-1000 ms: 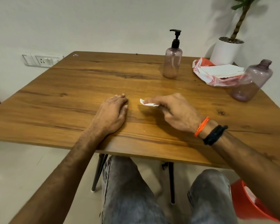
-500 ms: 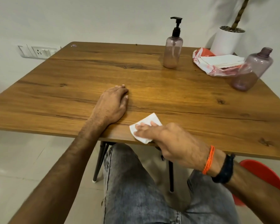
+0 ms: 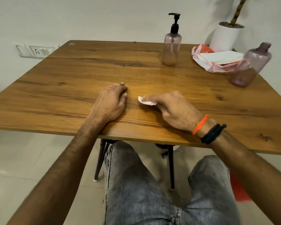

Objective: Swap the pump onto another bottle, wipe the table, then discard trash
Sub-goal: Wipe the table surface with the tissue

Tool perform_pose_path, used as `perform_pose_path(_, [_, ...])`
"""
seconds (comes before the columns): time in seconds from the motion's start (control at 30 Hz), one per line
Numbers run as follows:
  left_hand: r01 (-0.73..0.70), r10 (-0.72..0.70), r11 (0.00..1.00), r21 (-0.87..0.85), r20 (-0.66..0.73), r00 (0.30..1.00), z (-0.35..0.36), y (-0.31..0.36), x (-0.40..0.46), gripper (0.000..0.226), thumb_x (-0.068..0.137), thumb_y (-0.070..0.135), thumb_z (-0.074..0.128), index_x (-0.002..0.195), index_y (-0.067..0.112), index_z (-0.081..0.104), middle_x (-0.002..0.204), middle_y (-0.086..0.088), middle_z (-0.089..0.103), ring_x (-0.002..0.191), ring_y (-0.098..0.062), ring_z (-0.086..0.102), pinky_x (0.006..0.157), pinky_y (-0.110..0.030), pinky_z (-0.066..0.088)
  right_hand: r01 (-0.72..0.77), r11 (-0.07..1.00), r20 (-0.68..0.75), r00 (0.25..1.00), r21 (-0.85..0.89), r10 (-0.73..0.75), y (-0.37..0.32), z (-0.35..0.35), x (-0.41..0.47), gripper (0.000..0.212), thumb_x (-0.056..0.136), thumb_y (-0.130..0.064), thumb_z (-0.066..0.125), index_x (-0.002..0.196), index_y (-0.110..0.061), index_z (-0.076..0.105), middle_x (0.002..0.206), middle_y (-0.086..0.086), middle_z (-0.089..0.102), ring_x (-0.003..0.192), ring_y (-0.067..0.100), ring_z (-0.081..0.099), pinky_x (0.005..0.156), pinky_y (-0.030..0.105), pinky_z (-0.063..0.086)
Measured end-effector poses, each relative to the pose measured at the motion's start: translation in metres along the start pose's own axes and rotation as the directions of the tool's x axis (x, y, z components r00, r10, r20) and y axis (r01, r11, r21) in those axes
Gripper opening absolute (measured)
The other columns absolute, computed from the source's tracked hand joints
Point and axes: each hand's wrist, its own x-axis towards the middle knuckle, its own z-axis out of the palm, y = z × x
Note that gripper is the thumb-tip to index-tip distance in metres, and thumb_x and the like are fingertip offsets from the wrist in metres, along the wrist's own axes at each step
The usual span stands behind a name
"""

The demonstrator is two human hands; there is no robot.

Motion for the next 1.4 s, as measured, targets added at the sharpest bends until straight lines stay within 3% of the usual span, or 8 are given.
perform_pose_path(0.33, [-0.01, 0.01, 1.0, 0.012, -0.024, 1.0, 0.001, 0.002, 0.0, 0.041, 0.098, 0.027, 0.044, 0.135, 0.011, 0.053, 0.147, -0.008, 0.048, 0.136, -0.024, 0.042, 0.116, -0.041, 0.03, 0.145, 0.987, 0.18, 0.972, 0.066, -0.154, -0.035, 0.028, -0.064, 0.054, 0.09, 0.004, 0.051, 0.136, -0.024, 0.056, 0.145, -0.002, 0.051, 0.134, 0.015, 0.05, 0.111, 0.034, 0.041])
perform_pose_path(0.5, [-0.005, 0.005, 1.0, -0.007, -0.006, 1.0, 0.002, -0.001, 0.0, 0.043, 0.098, 0.032, 0.043, 0.137, 0.016, 0.051, 0.149, -0.004, 0.046, 0.137, -0.021, 0.041, 0.116, -0.043, 0.03, 0.094, 0.952, 0.06, 0.991, 0.292, -0.117, -0.025, -0.002, -0.06, 0.047, 0.096, -0.007, 0.047, 0.13, -0.038, 0.058, 0.113, 0.006, 0.073, 0.082, 0.021, 0.069, 0.07, 0.037, 0.059])
perform_pose_path(0.67, [0.004, -0.004, 1.0, 0.005, -0.011, 1.0, 0.001, 0.0, 0.001, 0.042, 0.098, 0.031, 0.043, 0.136, 0.015, 0.052, 0.148, -0.004, 0.047, 0.137, -0.021, 0.042, 0.116, -0.04, 0.03, 0.037, 0.995, -0.076, 0.997, 0.098, -0.029, -0.005, -0.005, -0.022, 0.046, 0.097, -0.004, 0.045, 0.133, -0.03, 0.057, 0.138, 0.002, 0.059, 0.115, 0.01, 0.059, 0.096, 0.01, 0.044])
perform_pose_path(0.87, [0.009, -0.009, 1.0, 0.004, -0.017, 1.0, 0.002, 0.003, 0.0, 0.042, 0.098, 0.03, 0.044, 0.136, 0.014, 0.053, 0.147, -0.005, 0.048, 0.136, -0.022, 0.043, 0.116, -0.04, 0.03, 0.123, 0.992, 0.126, 0.985, -0.001, -0.122, -0.013, 0.028, -0.031, 0.055, 0.093, 0.008, 0.041, 0.141, -0.019, 0.05, 0.154, 0.002, 0.039, 0.143, 0.02, 0.037, 0.12, 0.036, 0.026])
perform_pose_path(1.03, [-0.003, 0.003, 1.0, -0.005, -0.014, 1.0, 0.0, 0.002, 0.0, 0.042, 0.098, 0.029, 0.045, 0.136, 0.014, 0.053, 0.147, -0.005, 0.048, 0.136, -0.022, 0.043, 0.116, -0.041, 0.031, 0.284, 0.949, 0.19, 0.933, 0.134, -0.306, -0.022, 0.028, -0.072, 0.057, 0.081, 0.019, 0.053, 0.13, -0.009, 0.061, 0.143, 0.006, 0.053, 0.136, 0.015, 0.046, 0.117, 0.036, 0.034])
perform_pose_path(1.17, [-0.006, 0.006, 1.0, -0.015, 0.014, 1.0, -0.001, 0.002, -0.002, 0.043, 0.099, 0.032, 0.043, 0.138, 0.016, 0.05, 0.149, -0.004, 0.045, 0.138, -0.021, 0.04, 0.117, -0.042, 0.029, 0.218, 0.93, -0.049, 0.976, 0.296, -0.213, -0.01, 0.0, -0.076, 0.05, 0.086, 0.011, 0.045, 0.128, -0.012, 0.063, 0.133, 0.0, 0.062, 0.126, 0.007, 0.056, 0.105, 0.029, 0.047])
perform_pose_path(1.27, [-0.004, 0.005, 1.0, -0.022, 0.017, 1.0, -0.004, 0.004, -0.003, 0.043, 0.099, 0.03, 0.043, 0.139, 0.015, 0.049, 0.15, -0.004, 0.044, 0.139, -0.021, 0.038, 0.117, -0.042, 0.027, 0.14, 0.971, -0.213, 0.972, 0.193, -0.098, 0.007, -0.012, -0.057, 0.048, 0.089, 0.006, 0.043, 0.129, -0.014, 0.062, 0.134, 0.002, 0.061, 0.127, 0.012, 0.056, 0.105, 0.03, 0.047])
perform_pose_path(1.4, [-0.001, 0.002, 0.999, -0.034, 0.034, 0.999, -0.007, 0.008, -0.006, 0.043, 0.1, 0.029, 0.043, 0.14, 0.014, 0.047, 0.151, -0.004, 0.042, 0.141, -0.021, 0.036, 0.118, -0.042, 0.025, -0.015, 1.0, -0.071, 0.997, 0.021, 0.017, 0.022, -0.005, -0.033, 0.045, 0.097, 0.001, 0.042, 0.133, -0.02, 0.058, 0.139, 0.006, 0.058, 0.128, 0.02, 0.054, 0.11, 0.034, 0.042])
